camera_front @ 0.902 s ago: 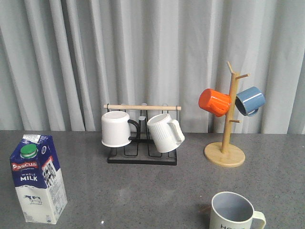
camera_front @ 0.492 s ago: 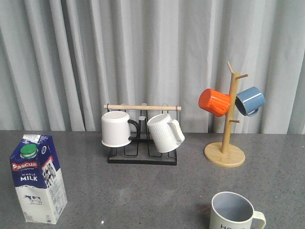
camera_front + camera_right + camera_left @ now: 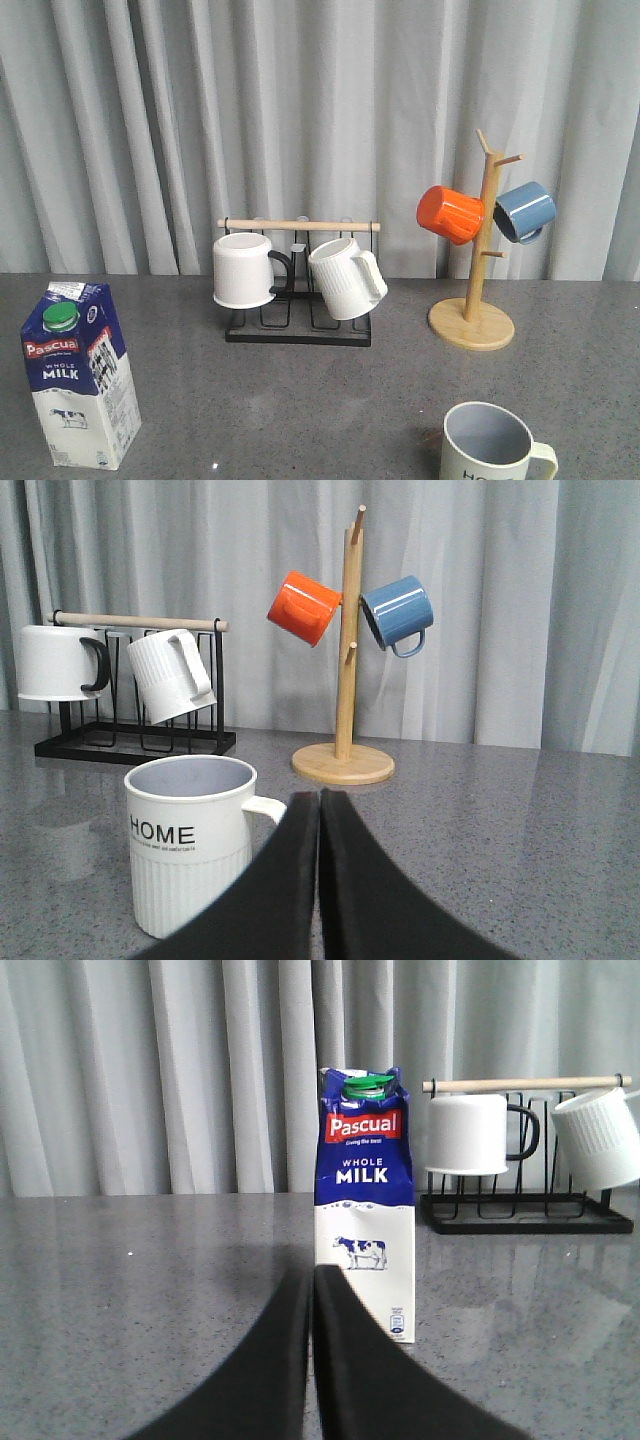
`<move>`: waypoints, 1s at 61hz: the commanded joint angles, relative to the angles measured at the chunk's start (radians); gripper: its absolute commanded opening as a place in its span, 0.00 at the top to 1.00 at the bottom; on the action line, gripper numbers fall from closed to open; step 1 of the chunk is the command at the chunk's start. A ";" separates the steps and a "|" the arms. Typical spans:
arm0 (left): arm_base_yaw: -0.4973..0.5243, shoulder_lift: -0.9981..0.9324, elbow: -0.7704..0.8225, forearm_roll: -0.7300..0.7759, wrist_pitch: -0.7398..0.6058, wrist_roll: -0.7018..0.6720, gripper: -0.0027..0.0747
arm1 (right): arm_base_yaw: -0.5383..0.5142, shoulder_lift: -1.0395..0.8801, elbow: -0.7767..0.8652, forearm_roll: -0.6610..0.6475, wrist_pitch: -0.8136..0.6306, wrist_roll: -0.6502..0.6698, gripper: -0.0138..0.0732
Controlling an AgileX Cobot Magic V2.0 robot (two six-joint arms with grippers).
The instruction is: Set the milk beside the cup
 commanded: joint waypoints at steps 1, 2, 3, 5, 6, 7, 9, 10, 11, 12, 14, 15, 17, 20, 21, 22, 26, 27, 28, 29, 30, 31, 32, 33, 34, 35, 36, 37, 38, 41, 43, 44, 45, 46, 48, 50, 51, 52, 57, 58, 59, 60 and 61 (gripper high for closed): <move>0.003 -0.003 0.019 -0.014 -0.082 -0.084 0.97 | -0.005 -0.010 0.005 -0.006 -0.083 -0.003 0.85; 0.003 -0.003 0.019 -0.014 -0.082 -0.100 0.97 | -0.005 -0.010 0.005 0.001 -0.085 0.002 0.85; 0.003 -0.003 0.019 -0.015 -0.082 -0.136 0.97 | -0.005 -0.010 0.005 0.005 -0.087 0.006 0.85; 0.003 -0.003 0.019 -0.021 -0.082 -0.186 0.97 | -0.005 -0.010 0.005 0.014 -0.092 0.019 0.85; 0.003 -0.003 0.019 -0.029 -0.082 -0.208 0.97 | -0.005 -0.010 0.005 0.023 -0.097 0.029 0.85; 0.003 -0.003 0.019 -0.036 -0.082 -0.243 0.97 | -0.005 -0.010 0.005 0.032 -0.102 0.043 0.85; 0.003 -0.003 0.019 -0.053 -0.082 -0.301 0.97 | -0.005 -0.010 0.005 0.053 -0.108 0.067 0.85; 0.003 -0.003 0.019 -0.059 -0.082 -0.322 0.97 | -0.005 -0.010 0.005 0.064 -0.111 0.082 0.85; 0.003 -0.003 0.019 -0.064 -0.084 -0.349 0.97 | -0.005 -0.010 0.005 0.073 -0.111 0.089 0.85; 0.003 -0.003 0.019 -0.064 -0.085 -0.375 0.97 | -0.005 -0.010 0.005 0.082 -0.111 0.095 0.85; 0.003 -0.003 0.019 -0.062 -0.085 -0.411 0.97 | -0.005 -0.010 0.005 0.092 -0.105 0.096 0.85; 0.003 -0.003 0.019 -0.062 -0.085 -0.422 0.97 | -0.005 -0.009 0.005 0.097 -0.100 0.096 0.84; 0.003 -0.003 0.019 -0.062 -0.082 -0.437 0.97 | -0.005 -0.008 0.005 0.102 -0.091 0.096 0.84; 0.003 -0.003 0.019 -0.062 -0.080 -0.454 0.97 | -0.005 0.000 0.005 0.102 -0.079 0.096 0.83; 0.003 -0.003 0.019 -0.062 -0.080 -0.459 0.97 | -0.005 0.002 0.005 0.102 -0.078 0.096 0.82; 0.003 -0.003 0.019 -0.062 -0.080 -0.463 0.96 | -0.005 0.004 0.005 0.102 -0.076 0.100 0.81; 0.003 -0.003 0.019 -0.062 -0.072 -0.477 0.93 | -0.005 0.016 0.005 0.104 -0.076 0.132 0.76; 0.003 -0.003 0.019 -0.063 -0.069 -0.477 0.93 | -0.005 0.020 0.005 0.104 -0.077 0.145 0.74; 0.003 -0.003 0.019 -0.064 -0.065 -0.477 0.92 | -0.005 0.023 0.005 0.104 -0.078 0.152 0.73; 0.003 -0.003 0.019 -0.066 -0.064 -0.478 0.90 | -0.005 0.028 0.005 0.104 -0.080 0.163 0.71; 0.003 -0.003 0.019 -0.073 -0.059 -0.478 0.90 | -0.005 0.032 0.005 0.104 -0.082 0.174 0.69; 0.003 -0.003 0.019 -0.079 -0.056 -0.483 0.88 | -0.005 0.034 0.005 0.104 -0.083 0.183 0.68; 0.003 -0.003 0.019 -0.092 -0.053 -0.488 0.86 | -0.005 0.039 0.005 0.104 -0.085 0.191 0.65; 0.003 -0.003 0.019 -0.099 -0.051 -0.492 0.85 | -0.005 0.043 0.005 0.104 -0.089 0.195 0.64; 0.003 -0.003 0.019 -0.112 -0.048 -0.498 0.84 | -0.005 0.045 0.005 0.104 -0.092 0.197 0.61; 0.003 -0.003 0.019 -0.125 -0.043 -0.505 0.82 | -0.005 0.049 0.005 0.104 -0.096 0.200 0.59; 0.003 -0.003 0.019 -0.134 -0.042 -0.508 0.80 | -0.005 0.050 0.005 0.104 -0.099 0.203 0.56; 0.003 -0.003 0.019 -0.144 -0.040 -0.512 0.79 | -0.005 0.053 0.005 0.105 -0.104 0.209 0.53; 0.003 -0.003 0.019 -0.163 -0.036 -0.519 0.77 | -0.005 0.053 0.005 0.106 -0.106 0.214 0.51; 0.003 -0.003 0.019 -0.195 -0.035 -0.527 0.70 | -0.005 0.053 0.005 0.106 -0.108 0.235 0.44; 0.003 -0.003 0.019 -0.207 -0.035 -0.527 0.66 | -0.005 0.053 0.005 0.106 -0.112 0.249 0.40; 0.003 -0.003 0.019 -0.219 -0.037 -0.527 0.63 | -0.005 0.053 0.005 0.106 -0.118 0.259 0.38; 0.003 -0.003 0.019 -0.226 -0.038 -0.527 0.62 | -0.005 0.053 0.005 0.106 -0.127 0.266 0.37; 0.003 -0.003 0.019 -0.239 -0.041 -0.527 0.60 | -0.005 0.053 0.005 0.106 -0.134 0.269 0.36; 0.003 -0.003 0.019 -0.274 -0.052 -0.528 0.56 | -0.005 0.053 0.005 0.106 -0.155 0.270 0.34; 0.003 -0.003 0.019 -0.309 -0.062 -0.528 0.53 | -0.005 0.053 0.005 0.106 -0.186 0.270 0.33; 0.003 -0.003 0.019 -0.324 -0.067 -0.528 0.52 | -0.005 0.053 0.005 0.106 -0.197 0.270 0.33; 0.003 -0.003 0.019 -0.343 -0.071 -0.528 0.51 | -0.005 0.053 0.005 0.106 -0.214 0.272 0.33; 0.003 -0.003 0.013 -0.376 -0.092 -0.528 0.48 | -0.005 0.054 -0.012 0.105 -0.219 0.312 0.34; 0.003 -0.003 0.007 -0.375 -0.090 -0.527 0.48 | -0.005 0.055 -0.020 0.102 -0.204 0.316 0.34; 0.000 -0.003 0.001 -0.374 -0.084 -0.525 0.48 | -0.005 0.058 -0.035 0.103 -0.175 0.317 0.34; -0.001 -0.003 -0.011 -0.369 -0.073 -0.520 0.48 | -0.005 0.059 -0.047 0.103 -0.151 0.317 0.34; -0.002 -0.003 -0.025 -0.361 -0.065 -0.513 0.48 | -0.005 0.064 -0.069 0.102 -0.110 0.315 0.34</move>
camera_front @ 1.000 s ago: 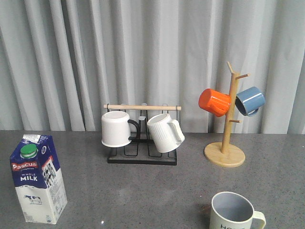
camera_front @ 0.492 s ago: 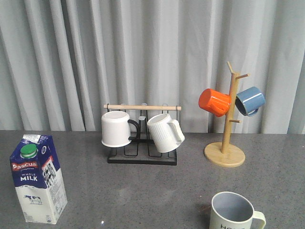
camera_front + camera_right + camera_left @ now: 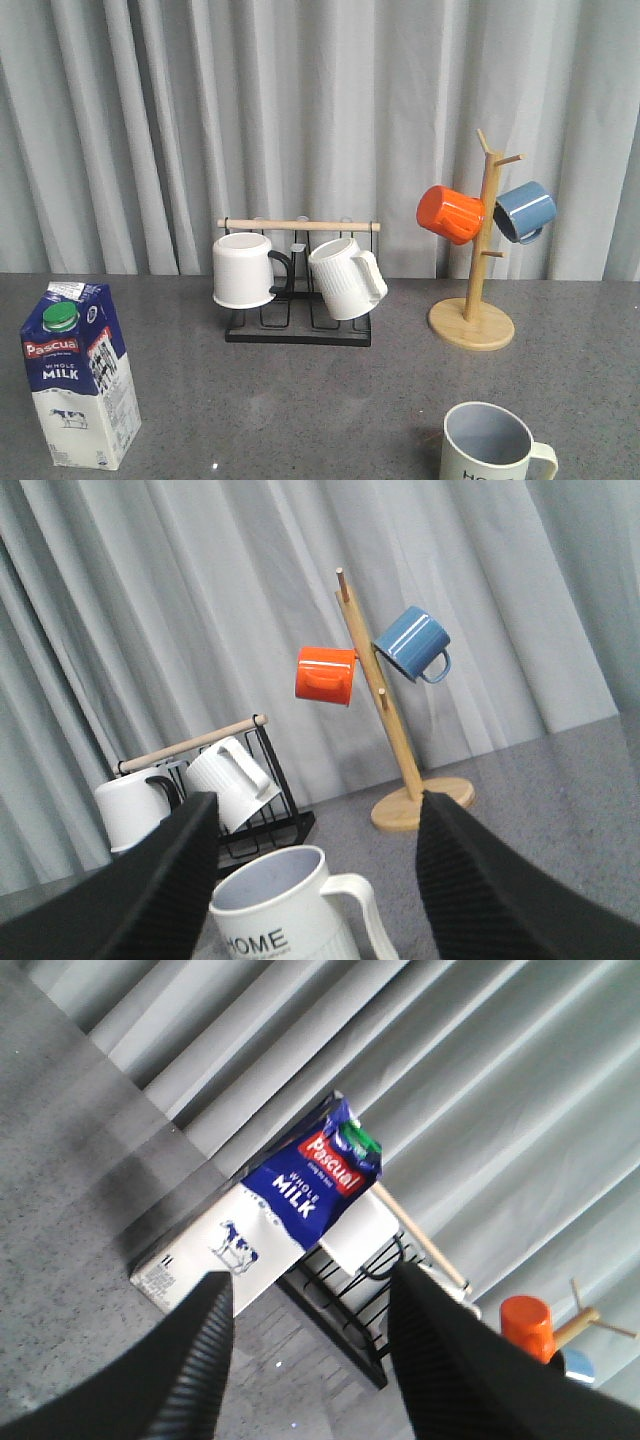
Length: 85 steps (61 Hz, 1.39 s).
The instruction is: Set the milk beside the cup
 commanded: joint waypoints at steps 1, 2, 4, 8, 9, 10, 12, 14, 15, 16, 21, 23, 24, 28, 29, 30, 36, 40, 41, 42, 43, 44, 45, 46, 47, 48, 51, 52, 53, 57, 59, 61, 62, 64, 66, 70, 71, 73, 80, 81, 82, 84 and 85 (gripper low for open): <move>-0.002 -0.003 -0.036 0.000 -0.037 0.014 0.48 | -0.005 0.033 -0.081 -0.007 0.049 0.009 0.34; -0.002 -0.003 -0.056 0.015 -0.017 0.033 0.48 | -0.005 0.038 -0.108 -0.010 0.095 0.004 0.34; -0.002 -0.003 -0.084 0.046 0.010 0.058 0.48 | -0.005 0.051 -0.159 -0.019 0.176 -0.006 0.34; -0.002 0.004 -0.189 0.113 0.092 0.135 0.48 | -0.005 0.099 -0.286 -0.048 0.344 -0.028 0.34; -0.002 0.007 -0.199 0.124 0.106 0.147 0.48 | -0.005 0.111 -0.309 -0.054 0.370 -0.043 0.34; -0.002 0.017 -0.228 0.135 0.129 0.165 0.48 | -0.005 0.130 -0.343 -0.063 0.409 -0.054 0.34; -0.002 0.033 -0.277 0.159 0.171 0.196 0.48 | -0.005 0.165 -0.398 -0.068 0.464 -0.084 0.34; -0.002 0.064 -0.327 0.181 0.215 0.226 0.48 | -0.005 0.211 -0.458 -0.063 0.513 -0.127 0.34; -0.002 0.083 -0.355 0.193 0.241 0.241 0.48 | -0.005 0.227 -0.476 -0.061 0.531 -0.142 0.34; -0.002 0.104 -0.393 0.204 0.267 0.257 0.48 | -0.005 0.251 -0.503 -0.056 0.558 -0.168 0.34; -0.002 0.196 -0.494 0.219 0.375 0.305 0.48 | -0.005 0.349 -0.598 -0.045 0.658 -0.263 0.34; -0.002 0.245 -0.532 0.219 0.414 0.332 0.48 | -0.005 0.400 -0.623 -0.034 0.694 -0.288 0.34; -0.002 0.261 -0.552 0.218 0.425 0.344 0.48 | -0.005 0.426 -0.635 -0.027 0.710 -0.298 0.34; -0.002 0.340 -0.615 0.217 0.461 0.373 0.48 | -0.005 0.510 -0.654 0.007 0.753 -0.316 0.34; -0.002 0.358 -0.628 0.217 0.465 0.378 0.48 | -0.005 0.535 -0.654 0.015 0.757 -0.319 0.34; -0.002 0.369 -0.636 0.217 0.466 0.380 0.48 | -0.005 0.561 -0.653 0.027 0.759 -0.326 0.34; -0.002 0.439 -0.673 0.217 0.460 0.395 0.48 | -0.005 0.694 -0.652 0.063 0.752 -0.370 0.34; -0.002 0.460 -0.682 0.215 0.453 0.395 0.48 | -0.005 0.779 -0.652 0.086 0.722 -0.408 0.34; -0.002 0.465 -0.682 0.215 0.453 0.395 0.48 | -0.005 0.796 -0.652 0.086 0.710 -0.415 0.34; -0.002 0.467 -0.682 0.215 0.452 0.395 0.48 | -0.005 0.820 -0.652 0.086 0.701 -0.420 0.34; -0.002 0.468 -0.682 0.215 0.452 0.395 0.48 | -0.005 0.836 -0.652 0.086 0.688 -0.422 0.34; -0.002 0.469 -0.682 0.215 0.452 0.395 0.48 | -0.005 0.851 -0.652 0.086 0.679 -0.423 0.34; -0.002 0.469 -0.682 0.215 0.453 0.395 0.48 | -0.005 0.874 -0.652 0.086 0.664 -0.425 0.34; -0.002 0.469 -0.682 0.215 0.453 0.395 0.48 | -0.005 0.889 -0.652 0.086 0.654 -0.426 0.34; -0.002 0.469 -0.682 0.215 0.453 0.395 0.48 | -0.005 0.910 -0.652 0.086 0.638 -0.426 0.34; -0.002 0.467 -0.682 0.215 0.453 0.395 0.48 | -0.005 0.923 -0.652 0.087 0.628 -0.426 0.34; -0.002 0.466 -0.682 0.215 0.453 0.395 0.48 | -0.005 0.965 -0.652 0.098 0.593 -0.427 0.34; -0.002 0.466 -0.682 0.215 0.453 0.395 0.48 | -0.005 0.981 -0.652 0.106 0.579 -0.428 0.34; -0.002 0.466 -0.682 0.215 0.453 0.395 0.48 | -0.005 0.990 -0.652 0.112 0.571 -0.431 0.34; -0.002 0.466 -0.682 0.215 0.453 0.395 0.48 | -0.005 1.033 -0.652 0.137 0.536 -0.458 0.34; -0.002 0.466 -0.682 0.215 0.453 0.395 0.48 | -0.005 1.052 -0.652 0.142 0.516 -0.472 0.34; -0.002 0.466 -0.682 0.215 0.453 0.395 0.48 | -0.005 1.070 -0.652 0.142 0.494 -0.484 0.34; -0.002 0.466 -0.682 0.215 0.453 0.395 0.48 | -0.005 1.076 -0.652 0.142 0.486 -0.490 0.34; -0.002 0.466 -0.682 0.215 0.453 0.395 0.48 | -0.005 1.092 -0.652 0.142 0.467 -0.496 0.34; -0.002 0.466 -0.682 0.215 0.453 0.395 0.48 | -0.005 1.108 -0.655 0.142 0.455 -0.496 0.34; -0.002 0.466 -0.682 0.215 0.453 0.395 0.48 | -0.005 1.133 -0.656 0.142 0.424 -0.498 0.34; -0.002 0.466 -0.682 0.215 0.453 0.395 0.48 | -0.005 1.142 -0.656 0.142 0.415 -0.500 0.34; -0.002 0.466 -0.682 0.215 0.453 0.395 0.48 | -0.005 1.155 -0.656 0.142 0.400 -0.507 0.34; -0.002 0.466 -0.682 0.215 0.453 0.395 0.48 | -0.005 1.207 -0.656 0.142 0.323 -0.529 0.34; -0.002 0.466 -0.682 0.215 0.453 0.395 0.48 | -0.005 1.215 -0.656 0.142 0.311 -0.530 0.34; -0.002 0.466 -0.682 0.215 0.453 0.395 0.48 | -0.005 1.226 -0.656 0.142 0.303 -0.530 0.34; -0.002 0.466 -0.682 0.215 0.453 0.395 0.48 | -0.005 1.247 -0.657 0.142 0.287 -0.531 0.34; -0.002 0.466 -0.682 0.215 0.453 0.395 0.48 | -0.005 1.255 -0.658 0.142 0.283 -0.532 0.34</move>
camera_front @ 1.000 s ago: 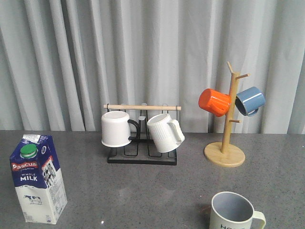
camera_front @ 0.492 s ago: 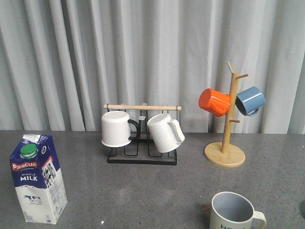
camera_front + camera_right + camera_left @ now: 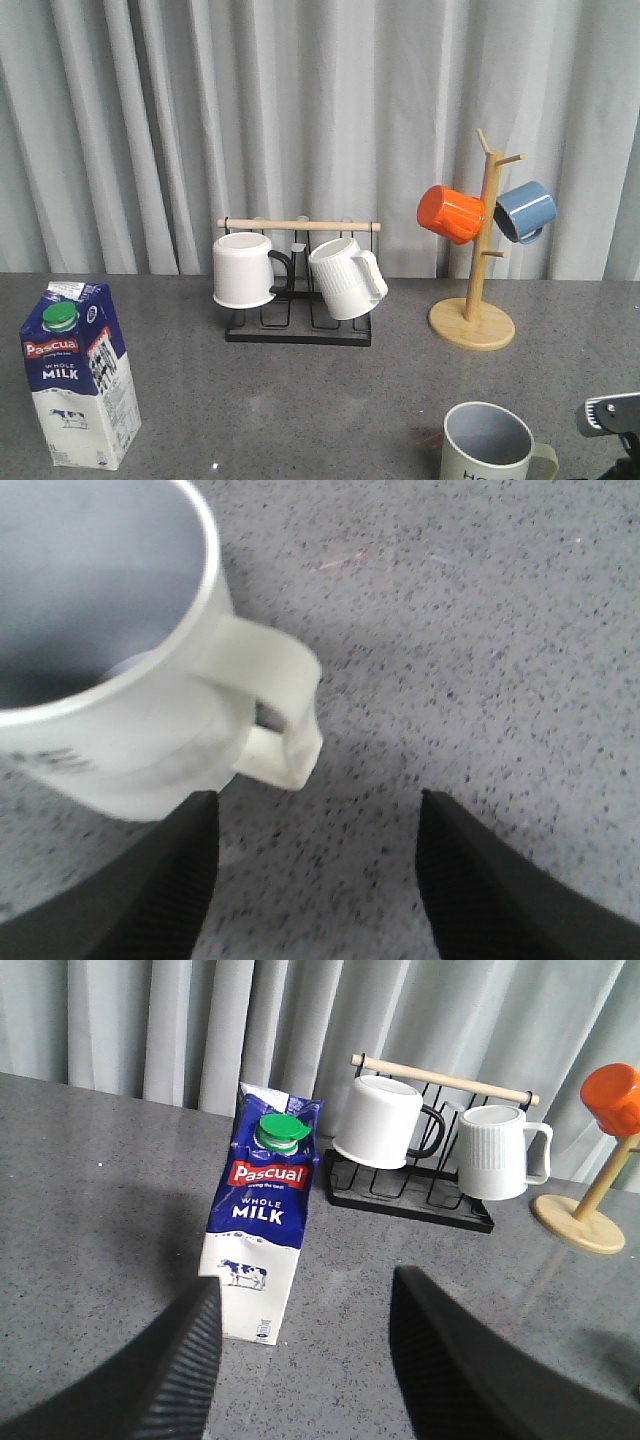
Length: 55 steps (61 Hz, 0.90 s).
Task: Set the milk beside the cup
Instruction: 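Grasp the white HOME mug with the right gripper and slide it toward the milk carton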
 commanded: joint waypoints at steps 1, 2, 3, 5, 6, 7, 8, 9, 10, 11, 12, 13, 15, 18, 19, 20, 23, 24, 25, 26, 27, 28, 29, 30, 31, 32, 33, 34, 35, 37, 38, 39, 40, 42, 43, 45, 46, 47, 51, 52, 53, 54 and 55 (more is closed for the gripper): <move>-0.002 0.013 -0.032 -0.009 -0.068 0.001 0.48 | -0.005 0.031 -0.037 0.004 -0.107 -0.019 0.34; -0.002 0.013 -0.032 -0.009 -0.068 0.001 0.48 | -0.005 0.046 -0.043 0.004 -0.107 -0.020 0.34; -0.002 0.013 -0.032 -0.009 -0.068 0.001 0.48 | -0.005 0.056 -0.046 0.004 -0.109 -0.020 0.34; -0.002 0.013 -0.032 -0.009 -0.068 0.001 0.48 | -0.005 0.080 -0.058 0.007 -0.118 -0.020 0.34; -0.002 0.013 -0.032 -0.009 -0.068 0.001 0.48 | -0.005 0.089 -0.063 0.009 -0.124 -0.020 0.34; -0.002 0.013 -0.032 -0.009 -0.068 0.001 0.48 | -0.004 0.104 -0.070 0.009 -0.132 -0.020 0.34; -0.002 0.013 -0.032 -0.009 -0.068 0.001 0.48 | -0.004 0.112 -0.076 0.009 -0.137 -0.020 0.35; -0.002 0.013 -0.032 -0.009 -0.068 0.001 0.48 | -0.004 0.121 -0.082 0.009 -0.142 -0.020 0.35; -0.002 0.013 -0.032 -0.009 -0.068 0.001 0.48 | -0.004 0.134 -0.091 0.009 -0.148 -0.020 0.36; -0.002 0.013 -0.032 -0.009 -0.068 0.001 0.48 | -0.004 0.143 -0.098 0.009 -0.152 -0.021 0.36; -0.002 0.013 -0.032 -0.009 -0.068 0.001 0.48 | -0.004 0.151 -0.108 0.009 -0.154 -0.023 0.37; -0.002 0.013 -0.032 -0.009 -0.068 0.001 0.48 | -0.004 0.163 -0.115 0.009 -0.157 -0.026 0.38; -0.002 0.013 -0.032 -0.009 -0.068 0.001 0.48 | -0.004 0.182 -0.133 0.009 -0.159 -0.031 0.40; -0.002 0.013 -0.032 -0.009 -0.068 0.001 0.48 | -0.004 0.206 -0.154 0.008 -0.159 -0.041 0.46; -0.002 0.013 -0.032 -0.009 -0.068 0.001 0.48 | -0.004 0.216 -0.162 0.008 -0.156 -0.046 0.49; -0.002 0.013 -0.032 -0.009 -0.068 0.001 0.48 | -0.004 0.221 -0.166 0.008 -0.154 -0.050 0.51; -0.002 0.013 -0.032 -0.009 -0.068 0.001 0.48 | -0.004 0.240 -0.177 0.008 -0.152 -0.064 0.60; -0.002 0.013 -0.032 -0.009 -0.068 0.001 0.48 | -0.004 0.245 -0.180 0.008 -0.152 -0.069 0.64; -0.002 0.013 -0.032 -0.009 -0.068 0.001 0.48 | -0.004 0.249 -0.182 0.008 -0.152 -0.071 0.66; -0.002 0.013 -0.032 -0.009 -0.068 0.001 0.48 | -0.004 0.255 -0.182 0.008 -0.157 -0.072 0.70; -0.002 0.013 -0.032 -0.009 -0.068 0.001 0.48 | -0.004 0.258 -0.182 0.008 -0.162 -0.072 0.73; -0.002 0.013 -0.032 -0.009 -0.068 0.001 0.48 | -0.004 0.260 -0.182 0.008 -0.164 -0.072 0.75; -0.001 0.013 -0.032 -0.009 -0.068 0.001 0.48 | -0.004 0.263 -0.182 0.008 -0.166 -0.072 0.79; -0.001 0.013 -0.032 -0.009 -0.068 0.001 0.48 | -0.004 0.264 -0.182 0.008 -0.167 -0.072 0.81; -0.001 0.013 -0.032 -0.009 -0.068 0.001 0.48 | -0.004 0.265 -0.182 0.008 -0.168 -0.072 0.84; -0.001 0.013 -0.032 -0.009 -0.068 0.001 0.48 | -0.004 0.265 -0.182 0.009 -0.169 -0.072 0.86; -0.001 0.013 -0.032 -0.009 -0.068 0.001 0.48 | -0.004 0.265 -0.182 0.009 -0.169 -0.072 0.86; -0.001 0.013 -0.032 -0.009 -0.068 0.001 0.48 | -0.004 0.263 -0.182 0.009 -0.170 -0.072 0.86; -0.001 0.013 -0.032 -0.009 -0.068 0.001 0.48 | -0.003 0.260 -0.182 0.011 -0.171 -0.072 0.86; -0.001 0.013 -0.032 -0.009 -0.068 0.001 0.48 | 0.002 0.251 -0.182 0.011 -0.174 -0.073 0.85; -0.001 0.013 -0.032 -0.009 -0.068 0.001 0.48 | 0.008 0.246 -0.182 0.011 -0.178 -0.074 0.85; -0.001 0.013 -0.032 -0.009 -0.068 0.001 0.48 | 0.015 0.237 -0.182 0.011 -0.181 -0.077 0.85; -0.001 0.013 -0.032 -0.009 -0.068 0.001 0.48 | 0.022 0.230 -0.184 0.011 -0.184 -0.078 0.85; -0.001 0.013 -0.032 -0.009 -0.068 0.001 0.48 | 0.039 0.220 -0.192 0.011 -0.182 -0.082 0.85; -0.001 0.013 -0.032 -0.009 -0.068 0.001 0.48 | 0.053 0.213 -0.202 0.011 -0.176 -0.082 0.85; -0.001 0.013 -0.032 -0.009 -0.068 0.001 0.48 | 0.080 0.207 -0.219 0.011 -0.167 -0.082 0.85; -0.001 0.013 -0.032 -0.009 -0.068 0.001 0.48 | 0.091 0.206 -0.234 0.011 -0.162 -0.082 0.85; -0.001 0.013 -0.032 -0.009 -0.068 0.001 0.48 | 0.109 0.205 -0.245 0.012 -0.155 -0.080 0.85; -0.001 0.013 -0.032 -0.009 -0.068 0.001 0.48 | 0.161 0.216 -0.303 0.014 -0.141 -0.077 0.85; -0.001 0.013 -0.032 -0.009 -0.068 0.001 0.48 | 0.172 0.220 -0.315 0.016 -0.138 -0.075 0.85; -0.001 0.013 -0.032 -0.009 -0.068 0.001 0.48 | 0.182 0.226 -0.326 0.017 -0.135 -0.075 0.85; -0.001 0.013 -0.032 -0.009 -0.068 0.001 0.48 | 0.195 0.235 -0.343 0.018 -0.131 -0.070 0.85; -0.001 0.013 -0.032 -0.009 -0.066 0.001 0.48 | 0.203 0.243 -0.354 0.018 -0.128 -0.068 0.85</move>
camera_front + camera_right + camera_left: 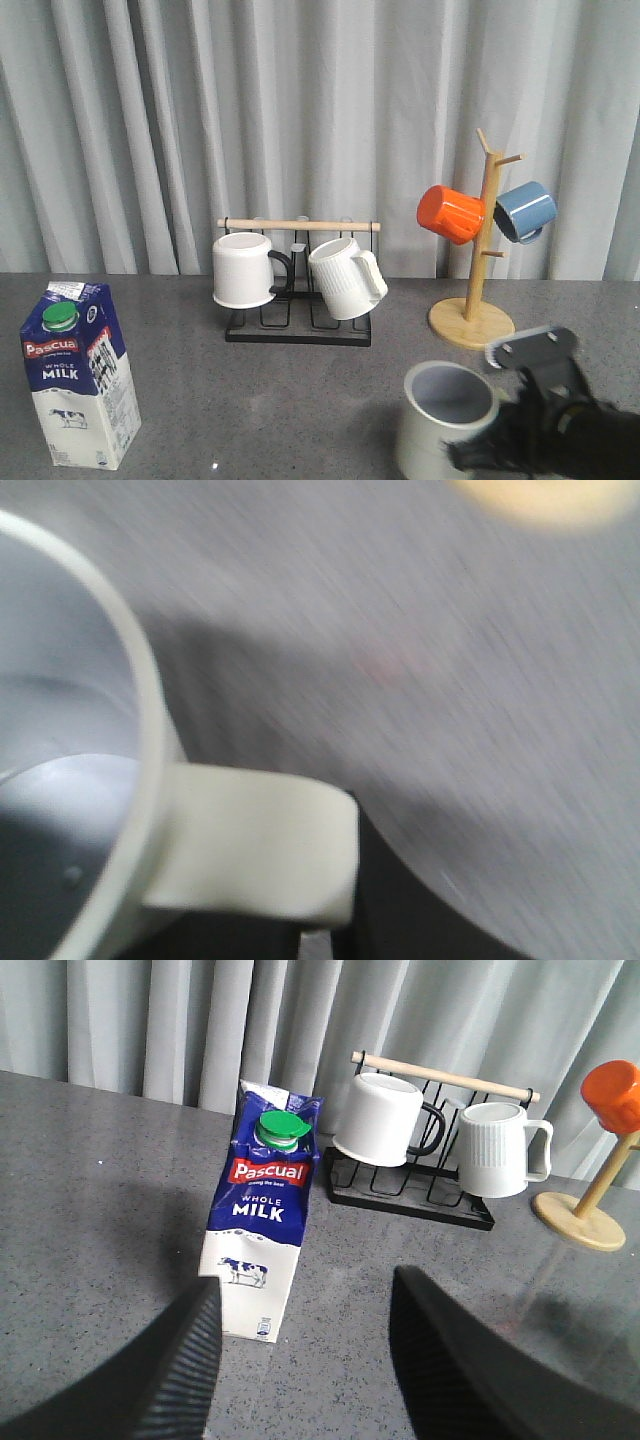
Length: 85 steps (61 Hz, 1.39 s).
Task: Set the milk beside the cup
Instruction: 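Grasp the white HOME mug with the right gripper and slide it toward the milk carton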
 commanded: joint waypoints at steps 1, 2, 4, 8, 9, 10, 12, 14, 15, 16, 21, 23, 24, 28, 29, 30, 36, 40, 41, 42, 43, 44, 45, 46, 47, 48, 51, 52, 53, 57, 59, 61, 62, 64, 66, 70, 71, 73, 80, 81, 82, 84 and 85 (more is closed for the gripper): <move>-0.001 0.013 -0.032 -0.009 -0.070 -0.001 0.48 | 0.055 -0.002 -0.098 0.008 -0.037 0.005 0.85; -0.001 0.013 -0.032 -0.009 -0.068 -0.001 0.48 | 0.061 0.007 -0.109 0.008 -0.034 0.007 0.85; -0.001 0.013 -0.032 -0.009 -0.067 -0.001 0.48 | 0.075 0.031 -0.135 0.008 -0.026 0.014 0.85; -0.001 0.013 -0.032 -0.009 -0.061 -0.001 0.48 | 0.097 0.074 -0.174 0.008 -0.023 0.018 0.85; -0.001 0.013 -0.032 -0.009 -0.058 -0.001 0.48 | 0.103 0.089 -0.185 0.008 -0.021 0.018 0.85; -0.001 0.013 -0.032 -0.009 -0.056 -0.001 0.48 | 0.105 0.098 -0.192 0.008 -0.017 0.021 0.85; -0.001 0.013 -0.032 -0.009 -0.054 -0.001 0.48 | 0.112 0.121 -0.204 0.010 -0.007 0.022 0.84; -0.001 0.013 -0.032 -0.009 -0.049 -0.001 0.48 | 0.112 0.141 -0.217 0.011 0.006 0.022 0.84; -0.001 0.013 -0.032 -0.009 -0.046 -0.001 0.48 | 0.112 0.149 -0.221 0.011 0.011 0.022 0.84; -0.001 0.013 -0.032 -0.009 -0.043 -0.001 0.48 | 0.112 0.160 -0.228 0.011 0.020 0.022 0.84; -0.001 0.013 -0.032 -0.008 -0.033 -0.001 0.48 | 0.112 0.188 -0.241 0.007 0.047 0.020 0.84; -0.001 0.013 -0.032 -0.008 -0.032 -0.001 0.48 | 0.112 0.196 -0.241 0.007 0.054 0.020 0.83; -0.001 0.013 -0.032 -0.008 -0.031 -0.001 0.48 | 0.112 0.197 -0.241 0.007 0.056 0.020 0.83; -0.001 0.013 -0.032 -0.008 -0.031 -0.001 0.48 | 0.112 0.200 -0.241 0.007 0.079 0.020 0.81; -0.001 0.013 -0.032 -0.008 -0.031 -0.001 0.48 | 0.112 0.200 -0.241 0.007 0.090 0.020 0.81; -0.001 0.013 -0.032 -0.008 -0.031 -0.001 0.48 | 0.112 0.200 -0.241 0.007 0.096 0.020 0.80; -0.001 0.013 -0.032 -0.008 -0.030 -0.001 0.48 | 0.109 0.197 -0.241 0.006 0.121 0.012 0.74; -0.001 0.013 -0.032 -0.008 -0.029 -0.001 0.48 | 0.110 0.193 -0.241 0.007 0.129 0.013 0.69; -0.001 0.013 -0.032 -0.008 -0.029 -0.001 0.48 | 0.110 0.192 -0.241 0.007 0.133 0.014 0.67; -0.001 0.013 -0.032 -0.008 -0.029 -0.001 0.48 | 0.110 0.190 -0.242 0.007 0.134 0.014 0.66; -0.001 0.013 -0.032 -0.008 -0.029 -0.001 0.48 | 0.110 0.188 -0.242 0.007 0.137 0.014 0.64; -0.001 0.013 -0.032 -0.008 -0.027 -0.001 0.48 | 0.110 0.187 -0.242 0.007 0.140 0.014 0.63; -0.001 0.013 -0.032 -0.008 -0.026 -0.001 0.48 | 0.110 0.183 -0.242 0.007 0.144 0.014 0.61; -0.001 0.013 -0.032 -0.008 -0.026 -0.001 0.48 | 0.110 0.181 -0.242 0.005 0.146 0.014 0.59; -0.001 0.013 -0.032 -0.008 -0.026 -0.001 0.48 | 0.110 0.179 -0.242 0.005 0.149 0.014 0.58; -0.001 0.013 -0.032 -0.008 -0.026 -0.001 0.48 | 0.110 0.177 -0.242 0.005 0.152 0.014 0.57; -0.001 0.013 -0.032 -0.008 -0.025 -0.001 0.48 | 0.110 0.168 -0.242 0.005 0.167 0.014 0.53; -0.001 0.013 -0.032 -0.008 -0.025 -0.001 0.48 | 0.110 0.165 -0.242 0.004 0.172 0.014 0.52; -0.001 0.013 -0.032 -0.008 -0.025 -0.001 0.48 | 0.109 0.160 -0.242 0.004 0.180 0.014 0.50; -0.001 0.013 -0.032 -0.008 -0.024 -0.001 0.48 | 0.108 0.145 -0.242 0.004 0.216 0.014 0.48; -0.001 0.013 -0.032 -0.008 -0.024 -0.001 0.48 | 0.108 0.137 -0.242 0.004 0.239 0.016 0.47; -0.001 0.013 -0.032 -0.008 -0.022 -0.001 0.48 | 0.108 0.127 -0.242 0.004 0.267 0.016 0.47; -0.001 0.013 -0.032 -0.008 -0.019 -0.001 0.48 | 0.108 0.122 -0.242 0.004 0.278 0.016 0.47; -0.001 0.013 -0.032 -0.008 -0.015 -0.001 0.48 | 0.108 0.110 -0.242 0.004 0.308 0.016 0.47; -0.001 0.013 -0.032 -0.008 -0.010 -0.001 0.48 | 0.108 0.096 -0.242 0.004 0.340 0.017 0.47; -0.001 0.013 -0.032 -0.008 -0.002 -0.001 0.48 | 0.108 0.065 -0.241 0.004 0.399 0.017 0.47; -0.001 0.013 -0.032 -0.008 0.001 -0.001 0.48 | 0.108 0.057 -0.241 0.004 0.413 0.017 0.47; -0.001 0.013 -0.032 -0.008 0.006 -0.001 0.48 | 0.108 0.029 -0.241 0.004 0.447 0.017 0.47; -0.001 0.013 -0.032 -0.008 0.014 -0.001 0.48 | 0.108 -0.059 -0.241 0.004 0.555 0.024 0.48; -0.001 0.013 -0.032 -0.008 0.014 -0.001 0.48 | 0.108 -0.073 -0.238 0.004 0.569 0.024 0.48; -0.001 0.013 -0.032 -0.008 0.014 -0.001 0.48 | 0.108 -0.095 -0.239 0.004 0.590 0.024 0.48; -0.001 0.013 -0.032 -0.008 0.014 -0.001 0.48 | 0.108 -0.131 -0.234 0.006 0.617 0.024 0.49; -0.001 0.013 -0.032 -0.008 0.014 -0.001 0.48 | 0.109 -0.147 -0.231 0.009 0.634 0.024 0.49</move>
